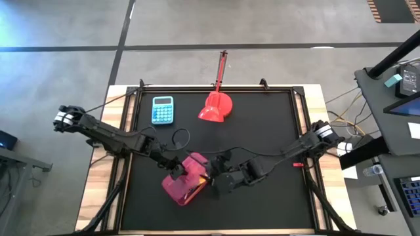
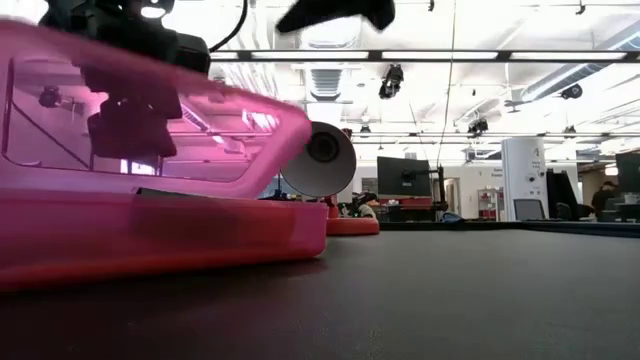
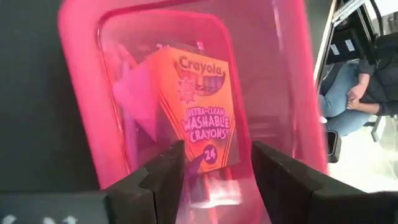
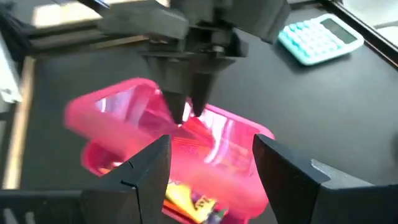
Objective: Pack school essentials
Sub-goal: Close the red supply box
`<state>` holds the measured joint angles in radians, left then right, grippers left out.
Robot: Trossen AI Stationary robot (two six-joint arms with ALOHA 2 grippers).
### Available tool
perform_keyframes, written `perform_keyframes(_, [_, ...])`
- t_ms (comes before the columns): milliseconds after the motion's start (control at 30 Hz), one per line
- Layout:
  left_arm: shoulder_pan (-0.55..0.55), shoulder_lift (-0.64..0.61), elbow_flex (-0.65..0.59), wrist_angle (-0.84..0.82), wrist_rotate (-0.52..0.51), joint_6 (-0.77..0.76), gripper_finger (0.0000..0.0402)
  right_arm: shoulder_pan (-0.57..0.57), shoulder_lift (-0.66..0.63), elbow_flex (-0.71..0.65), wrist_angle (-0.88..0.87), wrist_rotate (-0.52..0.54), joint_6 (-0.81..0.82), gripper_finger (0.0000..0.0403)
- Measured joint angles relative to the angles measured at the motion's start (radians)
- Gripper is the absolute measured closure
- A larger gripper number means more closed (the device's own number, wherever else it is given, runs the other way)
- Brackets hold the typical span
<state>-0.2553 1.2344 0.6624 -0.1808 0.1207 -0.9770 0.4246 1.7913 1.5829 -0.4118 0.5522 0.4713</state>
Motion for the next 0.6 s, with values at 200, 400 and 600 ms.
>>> perform_keyframes(200, [-0.030,0.065,0.000,0.055,-0.002,-0.012,0.0233,-0.011,0.071,0.000,-0.001,-0.002,0.000,0.0186])
perform_keyframes(400, [-0.043,0.088,-0.001,0.054,-0.002,-0.012,0.0233,-0.013,0.112,-0.002,-0.003,-0.019,0.047,0.0186])
perform_keyframes(600, [-0.042,0.090,-0.010,0.055,-0.007,-0.012,0.0233,-0.010,0.177,-0.002,-0.001,-0.095,0.079,0.0186])
